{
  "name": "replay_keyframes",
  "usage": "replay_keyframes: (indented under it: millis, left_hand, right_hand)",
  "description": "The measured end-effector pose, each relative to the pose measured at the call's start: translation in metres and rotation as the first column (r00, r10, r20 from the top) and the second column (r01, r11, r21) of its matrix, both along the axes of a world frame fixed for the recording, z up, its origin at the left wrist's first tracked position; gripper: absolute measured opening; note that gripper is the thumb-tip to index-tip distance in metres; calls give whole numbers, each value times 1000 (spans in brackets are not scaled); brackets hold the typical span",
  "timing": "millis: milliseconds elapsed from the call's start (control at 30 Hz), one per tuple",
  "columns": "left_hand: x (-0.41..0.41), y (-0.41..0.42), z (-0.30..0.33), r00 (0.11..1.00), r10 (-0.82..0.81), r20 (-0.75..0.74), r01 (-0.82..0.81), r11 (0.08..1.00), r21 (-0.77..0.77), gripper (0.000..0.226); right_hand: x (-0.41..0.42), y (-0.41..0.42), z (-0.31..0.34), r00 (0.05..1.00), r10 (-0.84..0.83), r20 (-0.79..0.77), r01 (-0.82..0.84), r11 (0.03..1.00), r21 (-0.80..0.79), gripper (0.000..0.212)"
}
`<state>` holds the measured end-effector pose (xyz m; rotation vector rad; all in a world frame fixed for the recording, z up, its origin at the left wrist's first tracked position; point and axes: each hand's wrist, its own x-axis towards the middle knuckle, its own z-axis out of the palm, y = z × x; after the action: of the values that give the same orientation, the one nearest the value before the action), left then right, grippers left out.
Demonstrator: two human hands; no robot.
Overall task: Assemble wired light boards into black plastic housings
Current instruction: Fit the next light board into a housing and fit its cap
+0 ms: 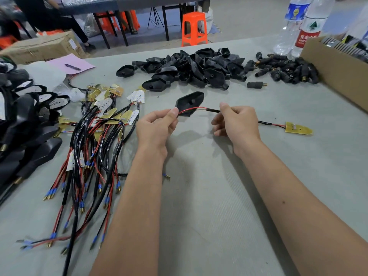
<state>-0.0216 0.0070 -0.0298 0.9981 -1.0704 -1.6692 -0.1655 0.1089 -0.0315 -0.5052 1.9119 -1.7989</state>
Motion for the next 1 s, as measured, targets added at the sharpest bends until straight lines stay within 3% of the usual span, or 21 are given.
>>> replay_keyframes:
  millis: [100, 233, 333, 533, 700, 867, 1000]
  left_hand:
    - [-1, 2, 3, 998, -10, -60, 12, 999, 37, 8]
    - [0, 5, 4, 998, -45, -34, 46, 998, 31, 8]
    - [0, 5, 4, 998, -67, 21, 67, 998, 13, 10]
    - [-2, 9, 1, 976, -28, 217, 81, 967, -240, 12]
    - [-2, 8, -4, 821, 158, 548, 215, 805, -554, 17]
    - [-6, 10, -6, 760, 160, 630, 348, 718, -603, 19]
    - [-5, 9, -6, 743, 162, 649, 374, 703, -605, 20]
  right_hand:
    - [-4, -1, 0, 995, -1, 99, 8, 997, -72, 38]
    - [-11, 4, 4, 927, -44, 373, 174, 930, -324, 21]
    - [-13, 7, 4, 915, -34, 402, 198, 906, -373, 19]
    - [-8, 7, 1, 964, -63, 259, 146, 938, -316, 29]
    - [1, 6, 1, 996, -91, 22, 94, 974, -205, 25]
    - [12, 8, 1, 958, 22, -287, -29, 999, -20, 24]
    - [12, 6, 3, 916, 61, -397, -25, 995, 97, 9]
